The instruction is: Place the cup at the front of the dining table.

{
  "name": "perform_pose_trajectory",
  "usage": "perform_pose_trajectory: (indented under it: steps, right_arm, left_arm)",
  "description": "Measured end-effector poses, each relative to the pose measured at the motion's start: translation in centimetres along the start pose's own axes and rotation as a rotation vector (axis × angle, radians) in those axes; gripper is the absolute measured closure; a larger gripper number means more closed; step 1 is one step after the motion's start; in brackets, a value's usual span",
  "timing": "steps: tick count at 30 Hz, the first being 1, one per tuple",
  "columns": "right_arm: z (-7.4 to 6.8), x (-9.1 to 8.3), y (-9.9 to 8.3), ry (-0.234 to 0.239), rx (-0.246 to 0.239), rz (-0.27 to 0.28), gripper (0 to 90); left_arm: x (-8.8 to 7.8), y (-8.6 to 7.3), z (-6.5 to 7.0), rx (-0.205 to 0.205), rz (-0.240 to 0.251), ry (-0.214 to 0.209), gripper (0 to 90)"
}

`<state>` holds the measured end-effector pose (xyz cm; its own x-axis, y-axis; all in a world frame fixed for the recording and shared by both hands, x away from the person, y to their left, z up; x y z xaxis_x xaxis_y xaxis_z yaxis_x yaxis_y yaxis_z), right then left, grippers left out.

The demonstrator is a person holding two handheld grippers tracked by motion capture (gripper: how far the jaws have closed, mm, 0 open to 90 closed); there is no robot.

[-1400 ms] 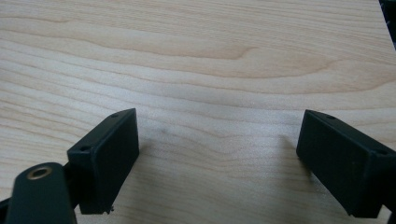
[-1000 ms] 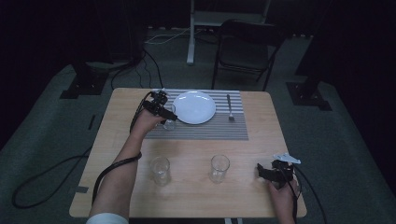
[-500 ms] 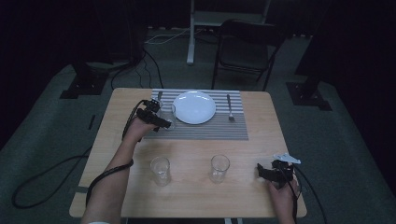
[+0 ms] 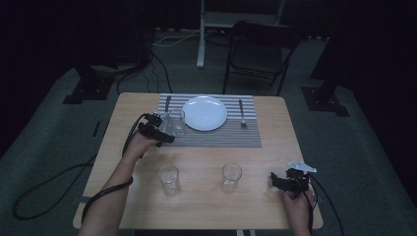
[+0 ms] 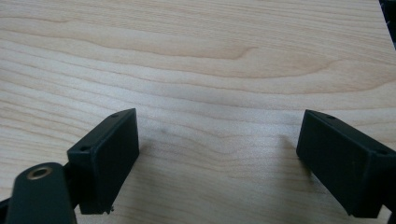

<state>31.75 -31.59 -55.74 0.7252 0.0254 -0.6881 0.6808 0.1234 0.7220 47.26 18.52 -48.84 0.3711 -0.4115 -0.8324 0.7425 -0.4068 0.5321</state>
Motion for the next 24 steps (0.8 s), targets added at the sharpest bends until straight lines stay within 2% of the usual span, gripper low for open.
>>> perform_pose_trajectory:
  steps: [3, 8, 15, 17, 21, 24]
  right_arm:
    - [0.0, 0.0, 0.0, 0.0, 0.0, 0.0, 12.7]
    - [0.0, 0.0, 0.0, 0.0, 0.0, 0.0, 12.7]
    - [0.0, 0.0, 0.0, 0.0, 0.0, 0.0, 12.7]
    - [0.0, 0.0, 0.0, 0.0, 0.0, 0.0, 12.7]
    - [0.0, 0.0, 0.0, 0.0, 0.001, 0.0, 12.7]
    - [0.0, 0.0, 0.0, 0.0, 0.001, 0.0, 12.7]
  left_arm:
    - [-0.3, -0.7, -0.2, 0.001, -0.002, 0.001, 0.4]
    - [-0.9, -1.8, -0.7, -0.023, 0.014, 0.009, 0.4]
    - [-1.7, -3.5, -0.3, -0.028, 0.045, -0.003, 0.4]
    - [-1.9, -4.0, -0.3, -0.046, 0.064, -0.001, 0.4]
    - [-2.2, -4.8, -0.4, -0.053, 0.072, 0.012, 0.4]
    - [-2.7, -5.6, -0.9, -0.079, 0.094, 0.02, 0.4]
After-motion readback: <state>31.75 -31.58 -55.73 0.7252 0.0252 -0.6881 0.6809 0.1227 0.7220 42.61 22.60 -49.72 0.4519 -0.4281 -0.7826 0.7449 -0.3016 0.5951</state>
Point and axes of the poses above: each handheld gripper's, and its own axes: x roughly forward along the jaws, y roughly out of its top, z roughly to its right, the point moved 1 cm from there along x, roughly forward along the jaws, and after that the axes turned 7 degrees about -y, right-handed, at the moved point
